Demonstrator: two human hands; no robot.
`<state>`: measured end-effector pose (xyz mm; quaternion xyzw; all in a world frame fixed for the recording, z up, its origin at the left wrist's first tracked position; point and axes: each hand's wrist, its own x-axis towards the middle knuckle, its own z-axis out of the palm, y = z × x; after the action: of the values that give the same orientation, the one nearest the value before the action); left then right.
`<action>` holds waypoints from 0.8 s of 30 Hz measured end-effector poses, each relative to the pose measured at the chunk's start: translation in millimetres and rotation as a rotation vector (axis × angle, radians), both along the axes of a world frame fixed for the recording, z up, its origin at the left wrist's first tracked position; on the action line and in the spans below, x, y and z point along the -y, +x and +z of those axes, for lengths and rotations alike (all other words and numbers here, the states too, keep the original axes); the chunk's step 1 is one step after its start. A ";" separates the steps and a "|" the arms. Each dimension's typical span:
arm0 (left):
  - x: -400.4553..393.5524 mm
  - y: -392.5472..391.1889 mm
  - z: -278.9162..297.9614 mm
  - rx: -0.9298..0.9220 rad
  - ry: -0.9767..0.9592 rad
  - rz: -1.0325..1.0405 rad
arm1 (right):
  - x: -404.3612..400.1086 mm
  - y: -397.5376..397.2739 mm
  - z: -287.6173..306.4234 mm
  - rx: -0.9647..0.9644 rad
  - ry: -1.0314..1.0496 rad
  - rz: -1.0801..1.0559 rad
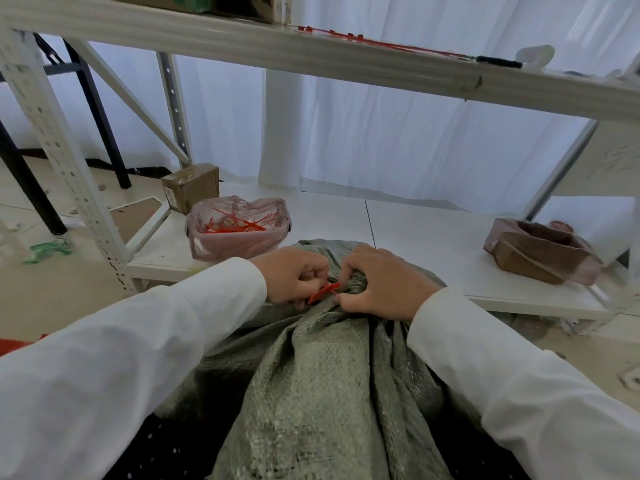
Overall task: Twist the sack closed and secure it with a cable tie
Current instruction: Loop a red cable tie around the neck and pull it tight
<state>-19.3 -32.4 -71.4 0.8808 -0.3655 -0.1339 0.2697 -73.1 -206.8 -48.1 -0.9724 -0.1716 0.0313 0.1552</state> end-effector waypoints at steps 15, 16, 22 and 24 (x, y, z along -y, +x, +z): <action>-6.0 13.0 -0.1 -0.113 -0.021 0.018 | -1.9 -0.9 -16.5 0.208 -0.123 0.171; -6.3 13.7 -0.6 -0.130 -0.035 0.022 | -2.7 -0.1 -15.3 0.210 -0.143 0.173; -4.0 13.8 -2.5 -0.167 -0.063 0.014 | -15.8 4.7 -13.7 0.264 -0.114 0.192; -4.3 13.7 -1.1 -0.129 -0.053 0.007 | -16.5 7.7 -12.4 0.229 -0.076 0.169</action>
<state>-5.6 -28.1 -72.4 0.8641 -0.3478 -0.1798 0.3164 -65.4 -190.3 -60.6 -0.9568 -0.2681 -0.0605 0.0946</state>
